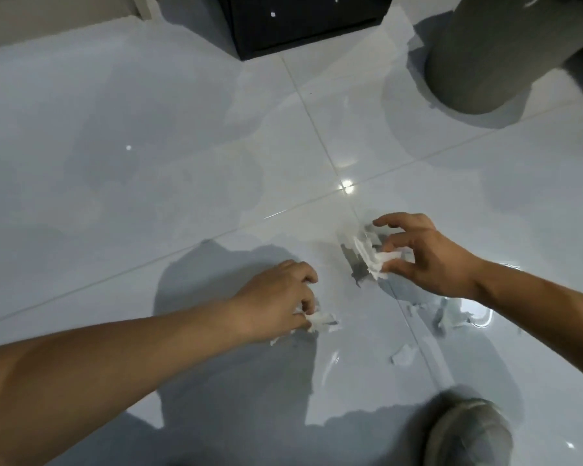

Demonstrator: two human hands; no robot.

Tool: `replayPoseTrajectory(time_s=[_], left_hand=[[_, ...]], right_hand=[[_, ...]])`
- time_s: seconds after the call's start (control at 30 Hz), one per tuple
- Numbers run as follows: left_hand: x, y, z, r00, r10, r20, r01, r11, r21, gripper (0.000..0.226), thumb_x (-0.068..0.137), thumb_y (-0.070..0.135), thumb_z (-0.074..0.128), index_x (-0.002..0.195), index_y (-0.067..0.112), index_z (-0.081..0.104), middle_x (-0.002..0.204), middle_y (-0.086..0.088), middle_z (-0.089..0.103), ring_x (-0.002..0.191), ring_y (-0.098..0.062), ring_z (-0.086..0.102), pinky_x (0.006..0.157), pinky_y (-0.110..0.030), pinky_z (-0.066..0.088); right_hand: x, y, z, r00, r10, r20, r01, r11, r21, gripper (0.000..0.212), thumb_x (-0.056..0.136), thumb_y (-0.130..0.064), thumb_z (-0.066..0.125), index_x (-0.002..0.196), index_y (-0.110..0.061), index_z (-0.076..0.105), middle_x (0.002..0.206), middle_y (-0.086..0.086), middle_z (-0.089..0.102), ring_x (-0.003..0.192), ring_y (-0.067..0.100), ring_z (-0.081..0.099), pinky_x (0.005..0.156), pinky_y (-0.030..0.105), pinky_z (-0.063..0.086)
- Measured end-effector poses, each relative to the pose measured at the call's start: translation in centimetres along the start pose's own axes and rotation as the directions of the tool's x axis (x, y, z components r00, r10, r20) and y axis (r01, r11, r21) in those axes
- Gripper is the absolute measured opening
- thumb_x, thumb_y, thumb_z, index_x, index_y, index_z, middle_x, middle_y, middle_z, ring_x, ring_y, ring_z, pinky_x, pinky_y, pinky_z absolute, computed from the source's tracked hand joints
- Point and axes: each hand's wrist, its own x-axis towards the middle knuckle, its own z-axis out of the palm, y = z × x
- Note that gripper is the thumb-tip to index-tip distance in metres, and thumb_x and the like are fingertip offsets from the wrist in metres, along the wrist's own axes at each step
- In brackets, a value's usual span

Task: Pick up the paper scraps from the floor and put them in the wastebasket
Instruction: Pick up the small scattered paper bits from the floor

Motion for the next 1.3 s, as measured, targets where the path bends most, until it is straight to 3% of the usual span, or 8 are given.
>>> replayPoseTrajectory(time_s=[0.07, 0.2, 0.4, 0.57, 0.67, 0.9, 1.13, 1.3], left_hand=[[0.9, 0.6, 0.9, 0.993, 0.09, 0.079, -0.098, 0.99, 0.105, 0.017, 0.083, 0.026, 0.074, 0.094, 0.013, 0.075, 0.134, -0.002, 0.053, 0.124, -0.021, 0.045, 0.094, -0.037, 0.047], [2.1, 0.8, 2.4, 0.964, 0.24, 0.113, -0.262, 0.928, 0.266, 0.005, 0.08, 0.014, 0.069, 0.079, 0.01, 0.066, 0.101, -0.009, 0.063, 0.094, -0.033, 0.057, 0.066, -0.044, 0.054], [3.2, 1.9, 2.0, 0.991, 0.034, 0.128, -0.05, 0.991, 0.127, 0.006, 0.089, 0.02, 0.066, 0.091, 0.016, 0.062, 0.099, -0.002, 0.064, 0.093, -0.025, 0.06, 0.077, -0.036, 0.048], [4.6, 2.4, -0.2, 0.992, -0.043, 0.114, 0.054, 0.994, -0.092, 0.017, 0.084, 0.017, 0.071, 0.094, 0.023, 0.058, 0.089, 0.009, 0.063, 0.084, -0.01, 0.061, 0.076, -0.026, 0.051], [6.0, 2.9, -2.4, 0.995, -0.059, 0.078, 0.071, 0.986, -0.154, 0.026, 0.083, 0.014, 0.072, 0.105, 0.024, 0.063, 0.093, 0.004, 0.064, 0.087, -0.011, 0.061, 0.077, -0.02, 0.048], [7.1, 4.4, -0.3, 0.917, -0.051, 0.395, 0.037, 0.998, 0.043, 0.041, 0.082, 0.021, 0.071, 0.122, 0.028, 0.066, 0.109, 0.002, 0.067, 0.099, -0.014, 0.062, 0.091, -0.031, 0.052], [7.5, 4.8, 2.3, 0.936, -0.031, 0.352, -0.073, 0.957, 0.28, 0.017, 0.085, 0.029, 0.071, 0.097, 0.017, 0.07, 0.099, -0.004, 0.057, 0.092, -0.027, 0.061, 0.076, -0.035, 0.051], [7.5, 4.8, 2.7, 0.911, 0.004, 0.412, -0.16, 0.925, 0.345, 0.014, 0.09, 0.023, 0.062, 0.094, 0.01, 0.066, 0.107, -0.009, 0.055, 0.095, -0.031, 0.058, 0.078, -0.036, 0.045]], right_hand=[[-1.2, 1.3, 1.1, 1.0, -0.009, 0.022, 0.01, 0.999, -0.041, 0.013, 0.082, -0.028, 0.076, 0.094, -0.026, 0.073, 0.142, -0.004, 0.049, 0.128, 0.024, 0.04, 0.105, 0.042, 0.038], [-1.4, 2.3, 4.0, 0.994, -0.104, -0.04, 0.099, 0.989, -0.108, 0.011, 0.075, -0.016, 0.079, 0.086, -0.016, 0.074, 0.125, 0.011, 0.059, 0.107, 0.034, 0.053, 0.089, 0.036, 0.045], [-0.9, 1.4, 5.6, 0.988, -0.095, -0.12, 0.095, 0.995, -0.003, 0.013, 0.076, -0.001, 0.07, 0.076, -0.013, 0.065, 0.083, 0.006, 0.065, 0.076, 0.026, 0.057, 0.067, 0.036, 0.05], [-1.7, 1.8, 1.4, 0.945, 0.251, -0.211, -0.172, 0.928, 0.332, 0.014, 0.082, -0.015, 0.074, 0.074, -0.018, 0.063, 0.08, -0.001, 0.068, 0.075, 0.019, 0.063, 0.068, 0.03, 0.05], [-3.1, 3.4, -2.5, 0.896, 0.36, -0.261, -0.236, 0.882, 0.407, 0.013, 0.081, -0.02, 0.078, 0.076, -0.014, 0.067, 0.08, 0.005, 0.071, 0.072, 0.02, 0.065, 0.067, 0.029, 0.05], [-6.7, 5.8, -5.0, 0.82, 0.506, -0.266, -0.323, 0.794, 0.516, 0.018, 0.08, -0.021, 0.079, 0.075, -0.01, 0.066, 0.073, 0.004, 0.069, 0.056, 0.007, 0.056, 0.049, 0.008, 0.041], [-9.0, 5.5, -1.5, 0.8, 0.542, -0.257, -0.332, 0.757, 0.563, 0.02, 0.079, -0.024, 0.08, 0.073, -0.012, 0.065, 0.071, 0.001, 0.067, 0.053, 0.004, 0.052, 0.049, 0.008, 0.04], [-9.6, 5.0, -0.1, 0.805, 0.532, -0.262, -0.314, 0.757, 0.573, 0.021, 0.079, -0.022, 0.08, 0.073, -0.009, 0.064, 0.075, 0.009, 0.068, 0.06, 0.013, 0.053, 0.052, 0.01, 0.04]])
